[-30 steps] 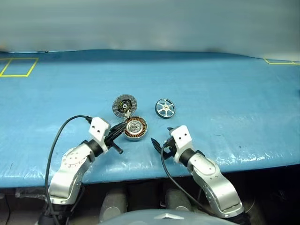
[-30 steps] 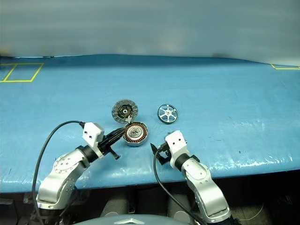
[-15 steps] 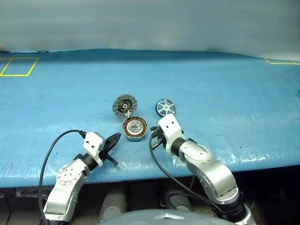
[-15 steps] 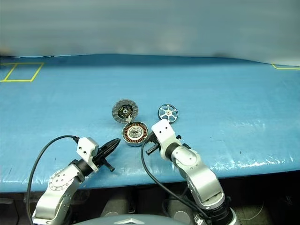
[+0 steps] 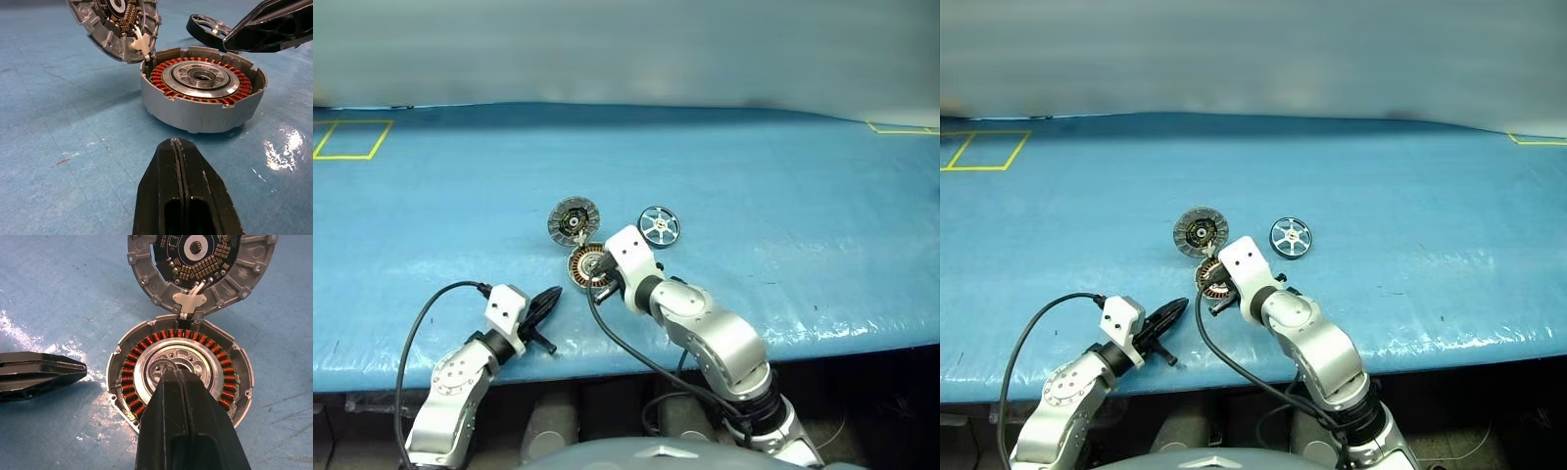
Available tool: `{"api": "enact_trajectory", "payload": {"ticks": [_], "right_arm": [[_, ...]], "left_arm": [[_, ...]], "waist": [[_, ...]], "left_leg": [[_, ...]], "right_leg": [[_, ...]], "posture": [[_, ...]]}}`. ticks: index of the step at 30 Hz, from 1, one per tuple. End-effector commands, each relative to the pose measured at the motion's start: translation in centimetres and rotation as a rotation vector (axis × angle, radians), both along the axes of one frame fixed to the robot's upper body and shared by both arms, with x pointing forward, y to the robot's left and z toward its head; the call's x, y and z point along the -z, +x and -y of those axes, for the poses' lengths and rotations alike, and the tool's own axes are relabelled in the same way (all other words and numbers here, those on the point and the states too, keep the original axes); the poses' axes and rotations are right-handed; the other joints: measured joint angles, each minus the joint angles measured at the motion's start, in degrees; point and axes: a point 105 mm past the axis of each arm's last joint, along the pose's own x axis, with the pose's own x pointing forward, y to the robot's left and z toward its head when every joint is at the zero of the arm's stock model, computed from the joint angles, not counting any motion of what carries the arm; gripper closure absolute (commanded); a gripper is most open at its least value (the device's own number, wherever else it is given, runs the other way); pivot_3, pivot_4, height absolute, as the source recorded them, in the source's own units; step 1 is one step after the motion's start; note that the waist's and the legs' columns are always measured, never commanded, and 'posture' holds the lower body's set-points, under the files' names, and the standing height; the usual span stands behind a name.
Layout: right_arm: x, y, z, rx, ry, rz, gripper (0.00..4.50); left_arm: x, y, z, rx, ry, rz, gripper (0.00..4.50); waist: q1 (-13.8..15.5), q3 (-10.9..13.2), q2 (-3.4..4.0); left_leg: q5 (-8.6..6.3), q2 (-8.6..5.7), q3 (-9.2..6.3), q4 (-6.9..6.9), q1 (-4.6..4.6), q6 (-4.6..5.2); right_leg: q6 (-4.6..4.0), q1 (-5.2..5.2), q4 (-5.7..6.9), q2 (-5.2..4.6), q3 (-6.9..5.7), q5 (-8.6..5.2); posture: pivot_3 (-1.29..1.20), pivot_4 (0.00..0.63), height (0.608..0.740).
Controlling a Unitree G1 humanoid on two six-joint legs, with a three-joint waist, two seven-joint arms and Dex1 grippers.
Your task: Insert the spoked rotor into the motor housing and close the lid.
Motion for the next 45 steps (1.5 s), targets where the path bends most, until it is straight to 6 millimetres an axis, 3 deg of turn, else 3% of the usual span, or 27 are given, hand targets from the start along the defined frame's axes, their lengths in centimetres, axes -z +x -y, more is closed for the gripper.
{"api": "enact_trajectory", "payload": {"ticks": [1, 18, 28, 45], "right_arm": [[-0.7, 0.1, -0.9, -0.023, 0.026, 0.014, 4.49], [-0.9, 0.9, -2.0, -0.037, 0.036, 0.015, 4.49], [0.6, 0.4, -2.5, -0.061, 0.009, -0.038, 4.49], [1.4, 1.6, -1.2, 0.012, -0.068, -0.014, 4.49]], "left_arm": [[-0.7, 0.0, 0.4, 0.021, -0.013, 0.055, 4.50], [-0.6, 0.0, 1.1, 0.044, -0.026, 0.071, 4.50], [-0.5, -0.1, 1.3, 0.049, -0.033, 0.064, 4.50], [-0.3, -0.2, 1.9, 0.066, -0.027, 0.051, 4.50]], "waist": [[-0.02, 0.00, 0.00], [-0.43, 0.00, 0.01], [-0.56, 0.00, 0.01], [-0.59, 0.00, 0.01]], "left_leg": [[0.00, 0.00, 0.00, 0.00, 0.00, 0.00], [0.00, 0.01, 0.02, -0.08, -0.10, 0.00], [0.00, 0.01, 0.02, -0.08, -0.10, 0.00], [-0.01, 0.02, 0.02, -0.09, -0.08, -0.01]], "right_leg": [[0.00, 0.00, 0.00, 0.00, 0.00, 0.00], [-0.03, -0.13, 0.00, 0.00, 0.00, -0.01], [-0.03, -0.14, 0.00, 0.00, 0.00, -0.02], [-0.04, -0.14, 0.00, -0.02, 0.00, -0.02]], "posture": [[0.00, 0.150, 0.740], [0.00, 0.150, 0.740], [0.00, 0.150, 0.740], [0.00, 0.150, 0.740]]}}
